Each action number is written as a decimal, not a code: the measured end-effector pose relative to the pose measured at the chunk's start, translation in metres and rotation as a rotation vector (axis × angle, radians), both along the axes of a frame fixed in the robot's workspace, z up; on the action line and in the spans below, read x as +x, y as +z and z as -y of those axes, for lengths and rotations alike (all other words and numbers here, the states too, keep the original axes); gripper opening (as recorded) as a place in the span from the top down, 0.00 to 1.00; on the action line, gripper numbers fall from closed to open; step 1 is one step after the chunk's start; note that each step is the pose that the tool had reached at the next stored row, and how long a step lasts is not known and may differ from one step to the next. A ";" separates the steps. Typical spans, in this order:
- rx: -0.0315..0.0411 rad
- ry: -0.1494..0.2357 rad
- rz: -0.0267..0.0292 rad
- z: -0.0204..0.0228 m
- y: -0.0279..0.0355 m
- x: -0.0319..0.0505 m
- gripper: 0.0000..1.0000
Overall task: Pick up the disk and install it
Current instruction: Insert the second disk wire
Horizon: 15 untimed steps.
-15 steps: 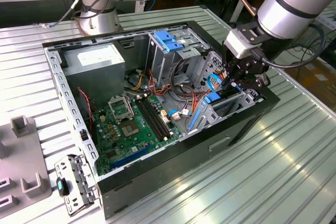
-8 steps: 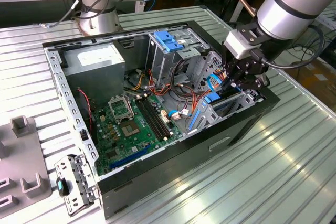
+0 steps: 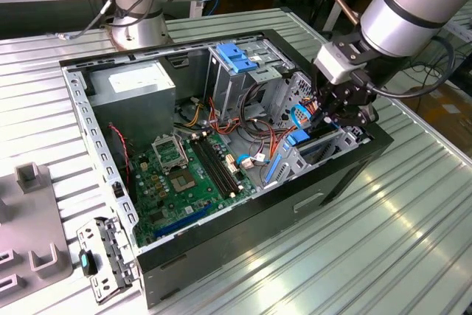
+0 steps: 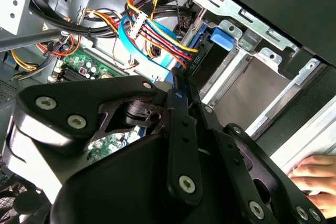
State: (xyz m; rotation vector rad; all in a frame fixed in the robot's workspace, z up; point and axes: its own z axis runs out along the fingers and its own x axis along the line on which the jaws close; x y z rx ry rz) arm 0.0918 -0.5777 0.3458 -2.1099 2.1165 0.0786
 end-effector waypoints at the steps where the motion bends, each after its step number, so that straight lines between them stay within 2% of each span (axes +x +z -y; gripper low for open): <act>1: 0.0001 0.000 0.0000 0.0000 -0.0003 0.0000 0.84; 6: 0.0001 0.000 0.0000 0.0006 -0.0028 0.0000 0.84; 15: 0.0002 0.000 0.0000 0.0008 -0.0036 0.0000 0.84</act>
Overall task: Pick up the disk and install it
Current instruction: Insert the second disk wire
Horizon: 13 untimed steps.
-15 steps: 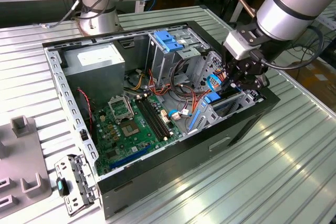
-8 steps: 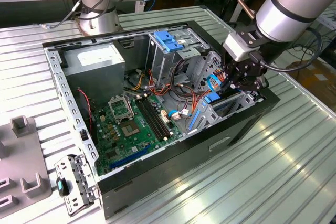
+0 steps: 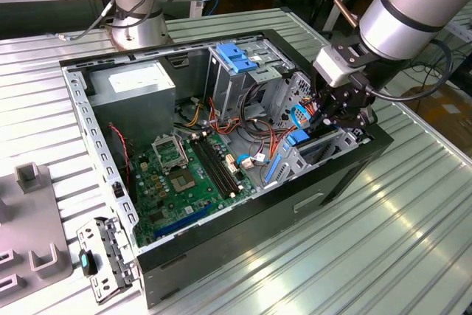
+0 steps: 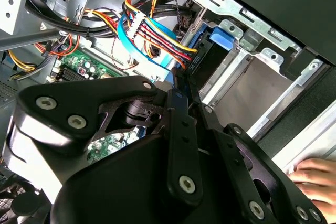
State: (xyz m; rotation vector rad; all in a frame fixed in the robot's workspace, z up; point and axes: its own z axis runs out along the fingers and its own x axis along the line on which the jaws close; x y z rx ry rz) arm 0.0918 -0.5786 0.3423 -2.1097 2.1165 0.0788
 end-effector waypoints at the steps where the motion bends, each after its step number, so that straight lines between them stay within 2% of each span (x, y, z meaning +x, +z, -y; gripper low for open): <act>1: 0.0000 0.000 0.0000 0.0000 0.0000 0.0000 0.84; 4: 0.0004 0.000 0.0007 0.0000 0.0010 0.0000 0.83; 5: 0.0002 0.000 0.0010 0.0000 0.0021 0.0001 0.76; 7: 0.0002 0.000 0.0018 0.0000 0.0056 0.0000 0.76; 10: 0.0001 0.000 0.0037 0.0000 0.0150 0.0000 0.76; 13: 0.0001 0.000 0.0046 0.0000 0.0160 0.0000 0.78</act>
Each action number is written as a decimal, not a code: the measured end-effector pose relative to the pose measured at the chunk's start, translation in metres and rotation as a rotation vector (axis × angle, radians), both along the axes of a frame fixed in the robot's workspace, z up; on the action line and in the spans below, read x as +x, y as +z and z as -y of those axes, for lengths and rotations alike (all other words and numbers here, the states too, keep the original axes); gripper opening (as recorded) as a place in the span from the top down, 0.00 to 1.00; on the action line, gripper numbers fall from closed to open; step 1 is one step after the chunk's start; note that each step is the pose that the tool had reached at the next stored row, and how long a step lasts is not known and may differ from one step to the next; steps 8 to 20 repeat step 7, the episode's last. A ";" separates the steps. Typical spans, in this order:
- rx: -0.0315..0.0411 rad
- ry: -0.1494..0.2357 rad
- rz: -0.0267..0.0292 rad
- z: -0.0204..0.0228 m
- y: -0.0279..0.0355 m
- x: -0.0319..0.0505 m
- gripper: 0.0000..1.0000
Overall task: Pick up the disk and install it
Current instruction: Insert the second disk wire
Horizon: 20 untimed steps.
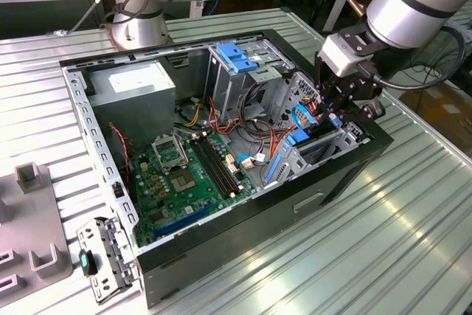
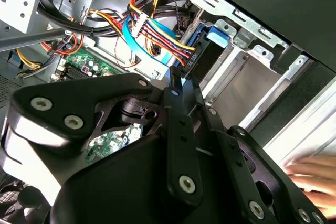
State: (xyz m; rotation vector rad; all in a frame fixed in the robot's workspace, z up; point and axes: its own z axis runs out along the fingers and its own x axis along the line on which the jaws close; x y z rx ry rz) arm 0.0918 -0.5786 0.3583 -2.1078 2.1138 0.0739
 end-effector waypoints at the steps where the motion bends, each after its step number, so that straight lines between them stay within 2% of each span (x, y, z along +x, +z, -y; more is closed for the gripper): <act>1: 0.0001 0.000 0.0001 0.0000 0.0000 0.0000 0.85; 2: -0.0001 0.000 0.0001 0.0000 0.0000 0.0000 0.89; 20: -0.0001 0.000 0.0003 0.0000 0.0000 0.0000 0.89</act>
